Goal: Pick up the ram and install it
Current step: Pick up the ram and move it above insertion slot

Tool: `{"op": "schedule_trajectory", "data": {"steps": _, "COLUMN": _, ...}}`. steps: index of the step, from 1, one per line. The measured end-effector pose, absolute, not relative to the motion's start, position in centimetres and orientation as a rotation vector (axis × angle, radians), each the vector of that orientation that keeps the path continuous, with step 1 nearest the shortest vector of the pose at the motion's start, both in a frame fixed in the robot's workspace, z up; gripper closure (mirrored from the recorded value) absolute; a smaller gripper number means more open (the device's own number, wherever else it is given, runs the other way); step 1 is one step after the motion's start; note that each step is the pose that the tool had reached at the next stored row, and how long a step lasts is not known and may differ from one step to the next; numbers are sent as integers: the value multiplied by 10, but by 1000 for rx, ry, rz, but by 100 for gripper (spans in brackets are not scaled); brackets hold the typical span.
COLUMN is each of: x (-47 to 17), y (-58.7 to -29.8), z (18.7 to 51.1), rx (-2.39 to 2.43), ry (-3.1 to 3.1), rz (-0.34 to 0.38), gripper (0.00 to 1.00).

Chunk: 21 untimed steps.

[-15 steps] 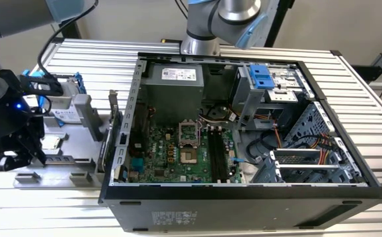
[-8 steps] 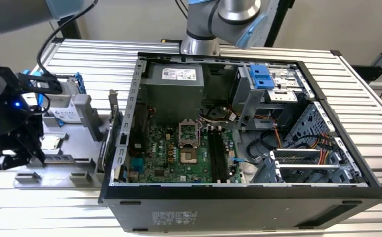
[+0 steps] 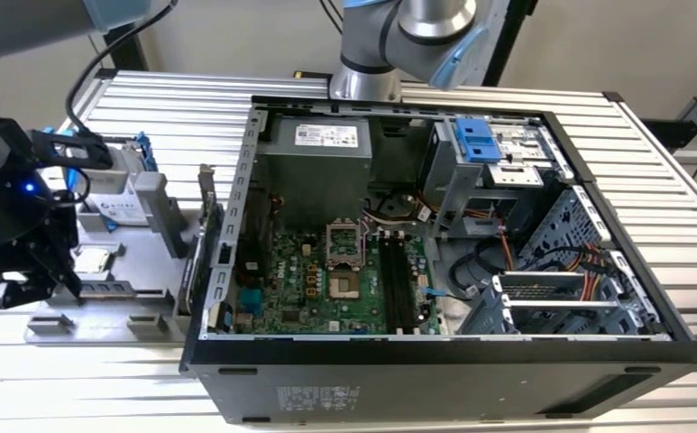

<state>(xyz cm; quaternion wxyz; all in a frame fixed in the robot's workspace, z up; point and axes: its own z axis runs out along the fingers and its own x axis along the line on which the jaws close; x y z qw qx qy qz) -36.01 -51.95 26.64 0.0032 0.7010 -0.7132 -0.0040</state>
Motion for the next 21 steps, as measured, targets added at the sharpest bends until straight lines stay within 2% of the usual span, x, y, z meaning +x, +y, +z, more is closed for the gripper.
{"op": "schedule_trajectory", "data": {"steps": 21, "x": -360, "y": -520, "z": 272, "rx": 2198, "ry": -2236, "rz": -13, "gripper": 100}}
